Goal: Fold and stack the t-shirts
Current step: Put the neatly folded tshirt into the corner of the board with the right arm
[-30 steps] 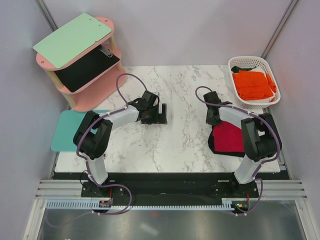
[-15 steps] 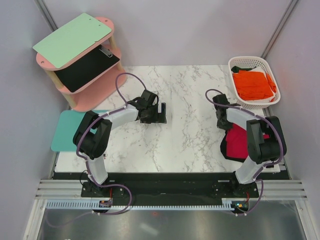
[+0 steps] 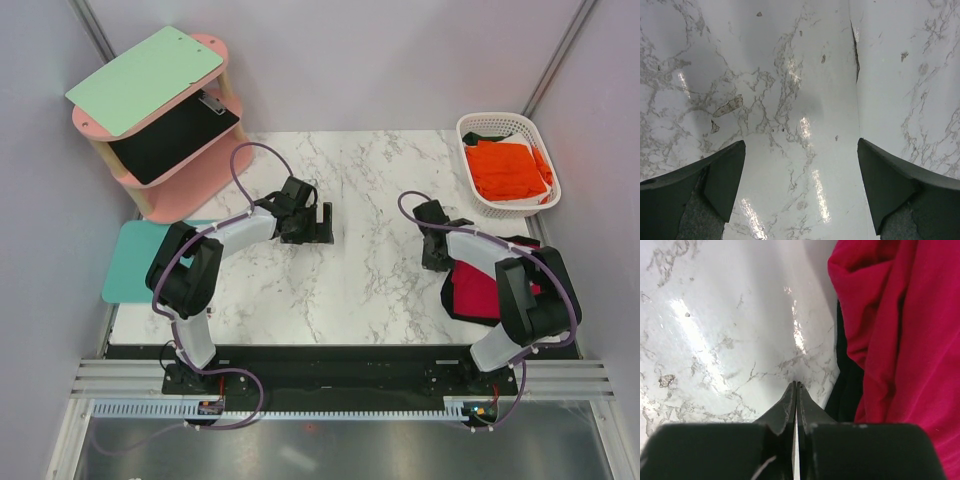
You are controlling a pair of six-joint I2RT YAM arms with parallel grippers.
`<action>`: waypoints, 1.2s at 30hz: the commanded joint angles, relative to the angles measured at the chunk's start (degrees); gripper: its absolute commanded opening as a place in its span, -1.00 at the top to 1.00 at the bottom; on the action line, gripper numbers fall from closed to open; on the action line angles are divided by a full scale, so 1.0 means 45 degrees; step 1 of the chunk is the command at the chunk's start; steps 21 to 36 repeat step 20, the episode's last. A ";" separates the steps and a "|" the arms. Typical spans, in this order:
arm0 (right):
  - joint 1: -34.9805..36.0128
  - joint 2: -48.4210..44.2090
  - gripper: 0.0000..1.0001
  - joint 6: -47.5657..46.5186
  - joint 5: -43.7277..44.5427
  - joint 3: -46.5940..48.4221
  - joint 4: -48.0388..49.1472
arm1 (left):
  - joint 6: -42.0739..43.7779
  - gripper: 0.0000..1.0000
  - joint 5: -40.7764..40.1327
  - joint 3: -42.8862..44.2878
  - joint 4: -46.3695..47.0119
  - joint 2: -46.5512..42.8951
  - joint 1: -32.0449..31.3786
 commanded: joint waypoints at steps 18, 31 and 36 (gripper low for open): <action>0.1042 0.0527 -0.96 -0.1602 -0.0883 0.4120 0.3750 | 0.1442 -0.99 -0.0861 0.0104 0.0132 -0.0782 0.0200; 0.0965 0.1208 -0.96 -0.1525 -0.0025 0.4434 0.3633 | 0.1442 -1.00 -0.1035 0.0220 0.0112 -0.0646 0.0200; 0.0965 0.1208 -0.96 -0.1525 -0.0025 0.4434 0.3633 | 0.1442 -1.00 -0.1035 0.0220 0.0112 -0.0646 0.0200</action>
